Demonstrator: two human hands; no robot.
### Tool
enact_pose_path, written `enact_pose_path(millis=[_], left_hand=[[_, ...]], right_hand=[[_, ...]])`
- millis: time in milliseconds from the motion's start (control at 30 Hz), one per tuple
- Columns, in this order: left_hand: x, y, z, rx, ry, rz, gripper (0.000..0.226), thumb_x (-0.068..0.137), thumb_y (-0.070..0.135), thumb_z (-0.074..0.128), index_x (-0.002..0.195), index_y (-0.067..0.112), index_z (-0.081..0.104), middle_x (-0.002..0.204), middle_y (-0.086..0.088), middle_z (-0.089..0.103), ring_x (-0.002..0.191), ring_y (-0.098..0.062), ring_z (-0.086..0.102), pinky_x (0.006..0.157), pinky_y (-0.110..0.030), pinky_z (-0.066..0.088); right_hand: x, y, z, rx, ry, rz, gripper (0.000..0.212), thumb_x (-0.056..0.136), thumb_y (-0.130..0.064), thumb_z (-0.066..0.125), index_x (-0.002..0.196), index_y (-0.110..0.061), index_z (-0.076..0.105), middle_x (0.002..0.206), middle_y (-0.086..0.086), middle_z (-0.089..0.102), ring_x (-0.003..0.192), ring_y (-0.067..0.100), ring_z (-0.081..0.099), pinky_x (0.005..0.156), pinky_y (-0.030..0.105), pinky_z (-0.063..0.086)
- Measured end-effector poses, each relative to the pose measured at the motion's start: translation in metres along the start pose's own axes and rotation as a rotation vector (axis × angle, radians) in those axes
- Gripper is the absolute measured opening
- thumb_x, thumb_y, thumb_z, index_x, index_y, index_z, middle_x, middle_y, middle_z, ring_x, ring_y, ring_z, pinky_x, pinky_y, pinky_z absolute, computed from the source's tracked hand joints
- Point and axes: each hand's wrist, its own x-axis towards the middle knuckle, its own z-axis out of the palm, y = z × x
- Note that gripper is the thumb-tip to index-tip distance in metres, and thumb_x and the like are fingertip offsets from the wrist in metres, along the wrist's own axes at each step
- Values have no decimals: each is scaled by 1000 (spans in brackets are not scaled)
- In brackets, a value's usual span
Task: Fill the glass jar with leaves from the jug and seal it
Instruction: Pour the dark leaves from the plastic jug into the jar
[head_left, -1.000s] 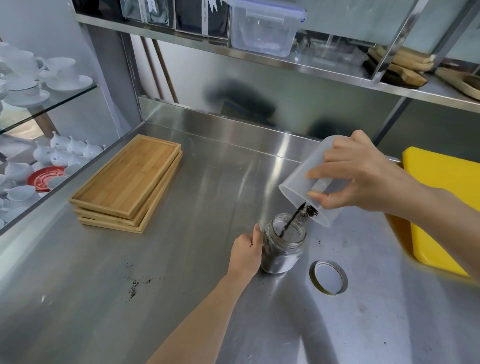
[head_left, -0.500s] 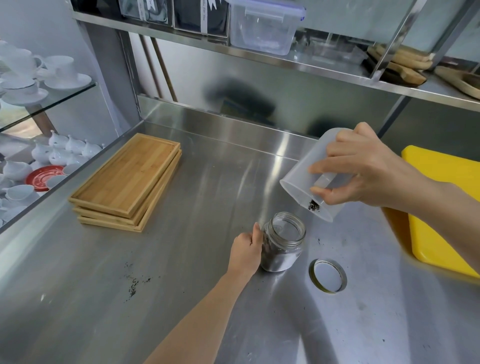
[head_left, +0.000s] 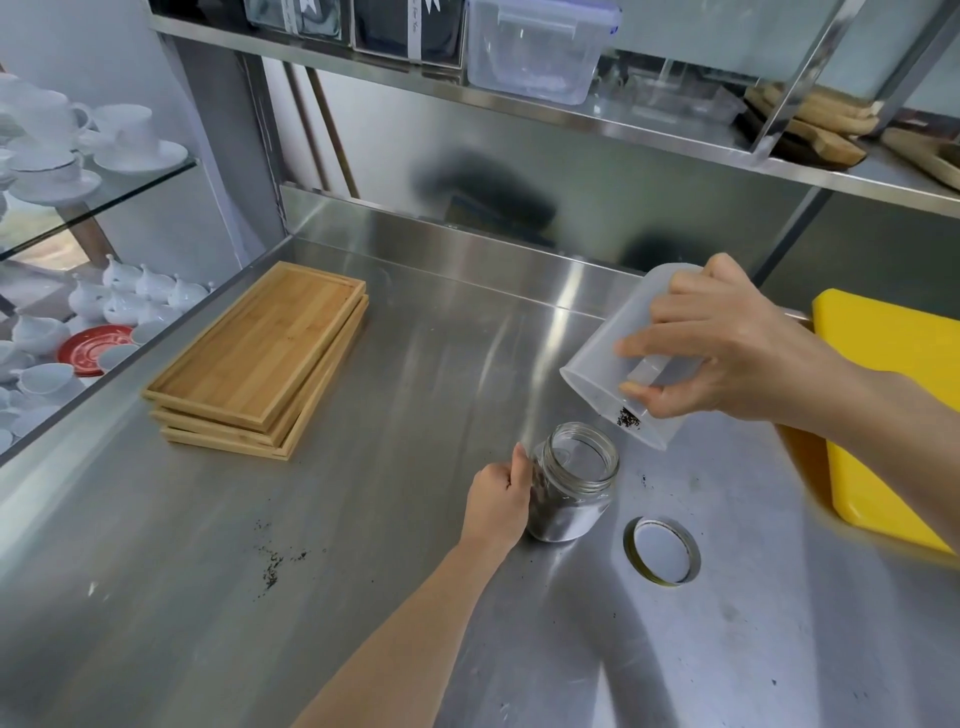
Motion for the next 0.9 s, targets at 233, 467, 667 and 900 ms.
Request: enact_pose_path(millis=[233, 467, 667, 900], left_hand=[[0, 1, 0, 2, -2, -11, 53, 97, 38, 34, 52, 17, 18, 51, -5, 26, 56, -22, 28, 55, -35, 24], [0, 1, 0, 3, -4, -15, 52, 97, 39, 34, 52, 18, 18, 49, -2, 24, 55, -22, 25, 55, -36, 23], [-1, 1, 0, 4, 6, -14, 54, 97, 39, 35, 50, 18, 18, 46, 0, 23, 50, -20, 24, 53, -35, 23], [-3, 3, 0, 3, 5, -8, 55, 97, 38, 34, 49, 20, 17, 45, 1, 24, 51, -21, 27, 54, -34, 25]], right_hand=[[-1, -2, 4, -15, -14, -23, 25, 72, -30, 66, 72, -5, 69, 51, 10, 47, 58, 20, 31, 60, 34, 20], [-5, -3, 5, 1, 13, -16, 22, 70, -26, 68, 73, -4, 70, 51, 9, 45, 59, 19, 30, 60, 34, 20], [-6, -8, 9, 34, 24, -19, 30, 77, -32, 60, 72, -4, 70, 48, 10, 43, 58, 19, 29, 59, 34, 20], [-6, -8, 9, 34, 46, -20, 35, 78, -34, 55, 73, -2, 70, 48, 11, 41, 58, 19, 28, 58, 36, 19]])
